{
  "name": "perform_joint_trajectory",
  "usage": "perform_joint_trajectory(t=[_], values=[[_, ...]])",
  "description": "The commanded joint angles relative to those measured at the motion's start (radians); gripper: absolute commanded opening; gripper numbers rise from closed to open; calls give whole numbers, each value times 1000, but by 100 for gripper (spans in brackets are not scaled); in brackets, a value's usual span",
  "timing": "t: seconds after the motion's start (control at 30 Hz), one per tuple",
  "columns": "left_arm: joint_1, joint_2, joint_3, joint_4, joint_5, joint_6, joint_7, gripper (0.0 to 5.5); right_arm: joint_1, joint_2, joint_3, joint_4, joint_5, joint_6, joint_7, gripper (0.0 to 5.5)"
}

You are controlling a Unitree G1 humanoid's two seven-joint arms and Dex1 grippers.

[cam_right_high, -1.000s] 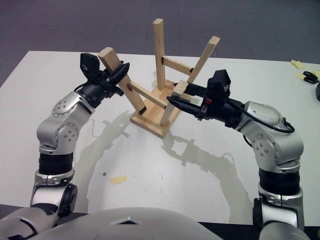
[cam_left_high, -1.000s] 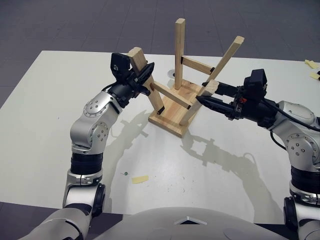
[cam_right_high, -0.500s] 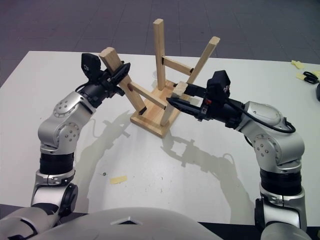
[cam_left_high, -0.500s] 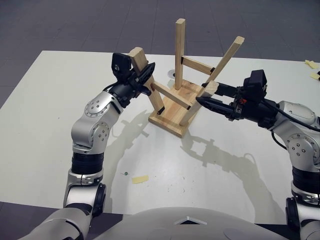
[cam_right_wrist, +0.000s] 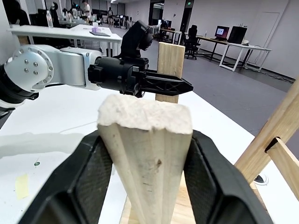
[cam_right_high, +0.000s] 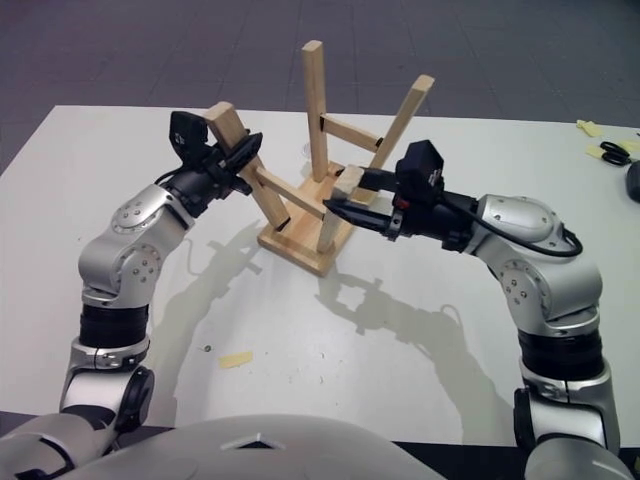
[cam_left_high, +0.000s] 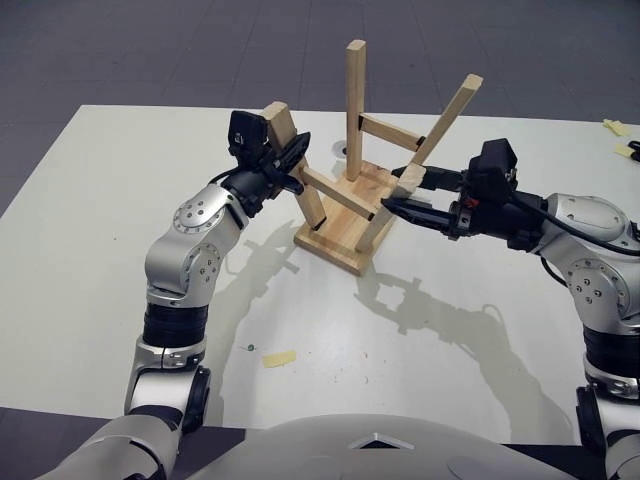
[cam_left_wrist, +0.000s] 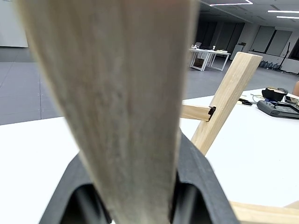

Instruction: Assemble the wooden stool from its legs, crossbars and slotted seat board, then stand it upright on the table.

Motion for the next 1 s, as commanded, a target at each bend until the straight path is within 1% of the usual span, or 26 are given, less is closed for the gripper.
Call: perform_joint_trajectory(t=[0.03, 0.2, 0.33, 0.4, 0.47, 0.53, 0.57, 0.67, 0.77, 1.0], values=[[73, 6, -68, 44, 28, 104, -22, 103, 10, 8, 70, 23, 39, 139, -4, 270], [72, 19, -56, 38, 30, 96, -39, 103, -118, 82, -90, 88, 273, 282, -82, 352], [62, 34, -55, 19, 28, 87, -63, 103, -230, 101, -245, 170, 606, 403, -173, 424], [61, 36, -56, 13, 25, 88, -71, 103, -296, 113, -305, 230, 748, 420, -255, 458], [66, 41, -64, 6, 19, 85, -91, 103, -355, 119, -331, 284, 778, 401, -320, 489], [75, 47, -73, -9, 6, 76, -123, 103, -392, 117, -311, 313, 698, 362, -345, 517], [76, 50, -77, -16, 1, 73, -139, 103, -394, 107, -268, 315, 609, 329, -336, 539], [70, 49, -86, -26, -1, 69, -153, 103, -354, 89, -110, 296, 359, 228, -283, 540], [66, 30, -82, -26, -6, 66, -141, 103, -308, 130, -21, 278, 265, 195, -236, 540], [91, 26, -82, -22, -24, 75, -157, 103, -264, 216, 116, 313, 102, 129, -169, 540]])
